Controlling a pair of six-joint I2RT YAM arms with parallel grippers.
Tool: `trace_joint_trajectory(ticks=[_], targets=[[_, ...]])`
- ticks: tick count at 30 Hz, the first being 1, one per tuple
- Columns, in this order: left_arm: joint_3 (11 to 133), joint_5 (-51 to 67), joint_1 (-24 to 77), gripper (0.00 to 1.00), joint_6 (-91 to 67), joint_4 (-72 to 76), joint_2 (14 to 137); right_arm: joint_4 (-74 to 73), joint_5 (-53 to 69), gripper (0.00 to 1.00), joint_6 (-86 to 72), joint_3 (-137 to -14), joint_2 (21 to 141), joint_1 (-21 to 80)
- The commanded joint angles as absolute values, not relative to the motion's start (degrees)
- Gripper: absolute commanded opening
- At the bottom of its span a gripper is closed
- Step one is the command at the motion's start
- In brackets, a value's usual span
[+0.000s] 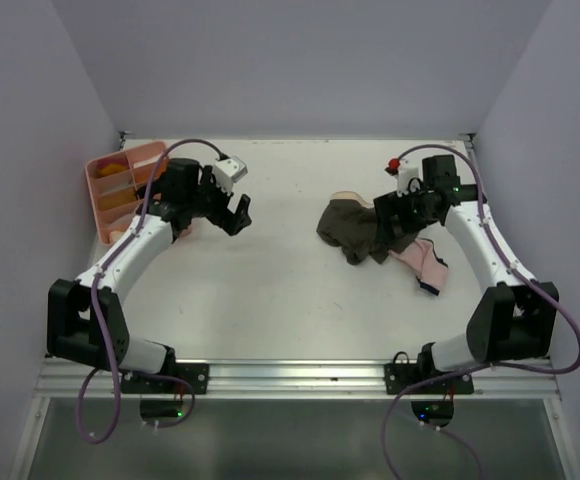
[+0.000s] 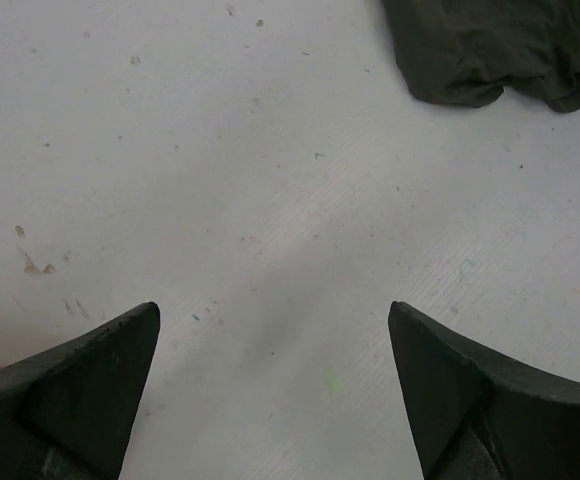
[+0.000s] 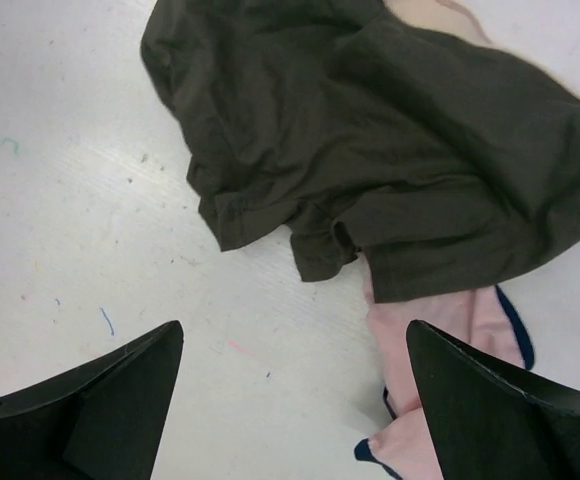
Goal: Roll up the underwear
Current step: Flatten the underwear
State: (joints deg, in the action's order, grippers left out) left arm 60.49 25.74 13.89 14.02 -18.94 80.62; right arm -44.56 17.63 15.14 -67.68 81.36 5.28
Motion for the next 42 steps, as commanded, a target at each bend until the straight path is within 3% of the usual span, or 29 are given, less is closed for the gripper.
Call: trace_joint_trajectory(ticks=[1,3,6,10,12,17,27,29,33,35,38,39,42], targets=[[65.6,27.6,13.8,1.00,12.3,-13.6,84.0,-45.4,18.2,0.99,13.8,-75.3,86.4,1.3],[70.1,31.2,14.4,1.00,12.6,-14.6,90.3,-45.7,18.6,0.99,12.6,-80.2,91.8,-1.6],[80.1,24.8,19.7,1.00,11.2,-16.0,99.1,-45.7,19.0,0.99,10.0,-86.4,98.3,-4.3],[88.2,26.7,23.5,1.00,5.1,-10.6,107.7,-45.7,20.3,0.97,4.8,-94.0,107.9,-7.8],[93.6,28.7,24.1,0.90,1.4,-8.4,114.0,-45.8,20.3,0.96,2.3,-97.4,112.5,-9.1],[97.9,32.9,25.8,0.78,-8.8,3.6,124.0,-44.8,20.3,0.89,-2.5,-100.7,119.1,-10.4],[105.5,35.1,29.0,0.74,-21.7,13.0,138.3,-42.6,25.3,0.77,-6.6,-101.9,126.3,-12.7],[107.0,37.8,29.0,0.72,-25.7,14.8,140.9,-41.8,27.9,0.68,-7.2,-101.7,126.9,-12.7],[108.3,40.1,29.2,0.67,-30.2,17.0,144.0,-40.3,32.0,0.63,-8.2,-102.3,127.0,-12.7],[108.3,41.2,29.4,0.62,-32.1,18.9,144.9,-39.0,33.4,0.61,-8.8,-102.4,126.6,-12.7],[107.6,42.7,29.2,0.40,-34.0,22.1,145.0,-38.3,34.6,0.54,-8.9,-102.7,125.8,-12.6],[106.0,43.2,29.1,0.27,-34.5,23.6,144.7,-38.1,35.8,0.47,-8.9,-102.6,125.4,-12.7],[102.1,44.4,28.5,0.06,-35.2,29.8,140.5,-35.3,41.0,0.33,-8.8,-100.3,122.3,-12.5]])
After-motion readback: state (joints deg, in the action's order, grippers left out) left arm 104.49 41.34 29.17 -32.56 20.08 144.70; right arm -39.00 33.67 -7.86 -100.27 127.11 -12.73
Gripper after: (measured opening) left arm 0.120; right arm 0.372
